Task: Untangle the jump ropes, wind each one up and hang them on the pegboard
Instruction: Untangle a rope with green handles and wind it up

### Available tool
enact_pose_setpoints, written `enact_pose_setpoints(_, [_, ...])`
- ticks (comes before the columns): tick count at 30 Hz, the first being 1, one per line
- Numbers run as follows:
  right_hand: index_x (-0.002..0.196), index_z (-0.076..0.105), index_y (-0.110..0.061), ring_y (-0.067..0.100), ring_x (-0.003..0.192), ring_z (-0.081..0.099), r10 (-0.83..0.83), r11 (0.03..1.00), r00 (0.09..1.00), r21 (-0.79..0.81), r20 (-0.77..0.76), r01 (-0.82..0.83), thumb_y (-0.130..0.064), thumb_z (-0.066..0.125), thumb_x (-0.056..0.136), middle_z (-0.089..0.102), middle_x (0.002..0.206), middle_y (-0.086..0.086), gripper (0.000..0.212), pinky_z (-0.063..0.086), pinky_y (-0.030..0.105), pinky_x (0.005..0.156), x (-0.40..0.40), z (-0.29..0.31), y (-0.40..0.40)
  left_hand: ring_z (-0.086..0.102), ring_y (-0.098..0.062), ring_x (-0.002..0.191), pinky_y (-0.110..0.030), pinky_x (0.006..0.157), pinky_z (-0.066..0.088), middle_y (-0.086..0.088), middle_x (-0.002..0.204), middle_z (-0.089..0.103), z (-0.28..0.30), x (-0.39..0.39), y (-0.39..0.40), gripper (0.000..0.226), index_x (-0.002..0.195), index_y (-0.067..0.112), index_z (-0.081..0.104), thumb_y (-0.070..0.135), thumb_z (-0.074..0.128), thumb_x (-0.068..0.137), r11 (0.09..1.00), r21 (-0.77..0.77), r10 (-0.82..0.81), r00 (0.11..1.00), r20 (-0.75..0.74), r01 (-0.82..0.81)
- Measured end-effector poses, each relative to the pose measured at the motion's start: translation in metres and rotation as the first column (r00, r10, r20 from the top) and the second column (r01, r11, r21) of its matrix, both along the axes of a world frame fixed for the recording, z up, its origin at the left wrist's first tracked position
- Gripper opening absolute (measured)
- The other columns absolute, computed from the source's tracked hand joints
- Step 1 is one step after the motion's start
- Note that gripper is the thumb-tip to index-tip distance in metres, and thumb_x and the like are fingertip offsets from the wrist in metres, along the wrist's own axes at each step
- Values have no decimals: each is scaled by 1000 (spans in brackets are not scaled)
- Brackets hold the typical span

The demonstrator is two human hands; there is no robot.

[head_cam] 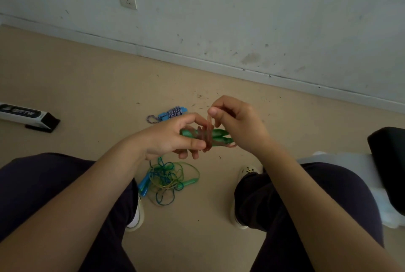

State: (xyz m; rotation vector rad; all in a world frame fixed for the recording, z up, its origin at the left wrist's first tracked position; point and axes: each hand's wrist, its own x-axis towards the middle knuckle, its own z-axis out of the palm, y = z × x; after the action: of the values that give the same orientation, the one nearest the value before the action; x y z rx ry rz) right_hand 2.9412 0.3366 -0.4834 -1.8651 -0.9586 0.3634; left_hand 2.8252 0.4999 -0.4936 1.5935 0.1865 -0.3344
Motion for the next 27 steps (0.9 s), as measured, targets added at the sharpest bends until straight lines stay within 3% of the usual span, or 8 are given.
enact_pose_setpoints(4, [83, 64, -16, 11, 65, 53, -95, 995, 994, -23, 44, 96, -20, 63, 94, 61, 72, 4, 13, 47, 36, 65, -5, -10, 9, 63, -13, 74, -24, 61, 49, -8, 93, 69, -1, 0, -5, 43, 127, 12, 51, -1, 67, 89, 1000, 10, 12, 1000, 15, -13])
enact_pose_setpoints(7, [85, 66, -11, 19, 65, 55, -157, 988, 987, -4, 32, 158, -20, 63, 94, 62, 72, 8, 13, 47, 37, 64, -5, -13, 13, 60, -15, 80, -28, 70, 47, -6, 95, 66, 1, 1, -2, 51, 125, 14, 53, 4, 77, 82, 998, -13, 60, 998, 2, -60])
enact_pose_setpoints(12, [85, 69, -11, 20, 70, 60, -168, 985, 985, -20, 48, 169, -20, 64, 94, 66, 74, 6, 14, 48, 34, 64, -9, -16, 18, 58, -13, 72, -28, 68, 42, -2, 87, 68, 2, 3, -5, 53, 116, 11, 55, 30, 84, 75, 986, -7, 166, 986, -20, -167])
enact_pose_setpoints(16, [88, 70, -10, 24, 61, 57, -155, 988, 984, 4, -92, 156, -19, 68, 92, 67, 71, 9, 10, 48, 34, 58, -6, -13, 16, 60, -9, 67, -22, 64, 45, 0, 90, 68, 2, 2, -6, 24, 105, 19, 60, 22, 74, 86, 976, 71, 202, 977, 64, -207])
enact_pose_setpoints(18, [93, 61, -11, 18, 55, 53, -161, 986, 969, 18, -187, 167, -19, 72, 89, 62, 66, 15, 14, 44, 28, 52, -4, -11, 14, 62, -6, 66, -17, 61, 48, -2, 97, 68, 3, 1, -7, 29, 112, 20, 60, 18, 74, 86, 973, 73, 213, 974, 74, -218])
enact_pose_setpoints(22, [86, 58, -7, 11, 66, 56, -150, 989, 971, -32, -187, 146, -19, 71, 89, 59, 76, 10, 17, 48, 27, 62, -3, -13, 13, 69, -11, 77, -23, 72, 55, -8, 114, 64, 2, -1, -5, 55, 131, 37, 54, 18, 77, 84, 975, 63, 206, 972, 113, -214])
enact_pose_setpoints(24, [88, 65, -4, 14, 66, 57, -138, 990, 960, -64, -242, 126, -21, 66, 93, 61, 77, 13, 17, 49, 32, 62, -4, -12, 13, 68, -11, 79, -24, 74, 54, -4, 107, 67, 2, 0, -4, 51, 128, 41, 59, 19, 76, 85, 978, 48, 195, 971, 137, -203])
enact_pose_setpoints(27, [94, 69, -6, 16, 57, 56, -100, 994, 928, -87, -360, 74, -31, 59, 97, 64, 73, 8, 28, 42, 24, 48, -7, -7, 12, 66, -6, 73, -20, 67, 51, 5, 94, 71, 1, 2, -3, 35, 118, 36, 66, 24, 74, 87, 951, 82, 284, 949, 137, -296])
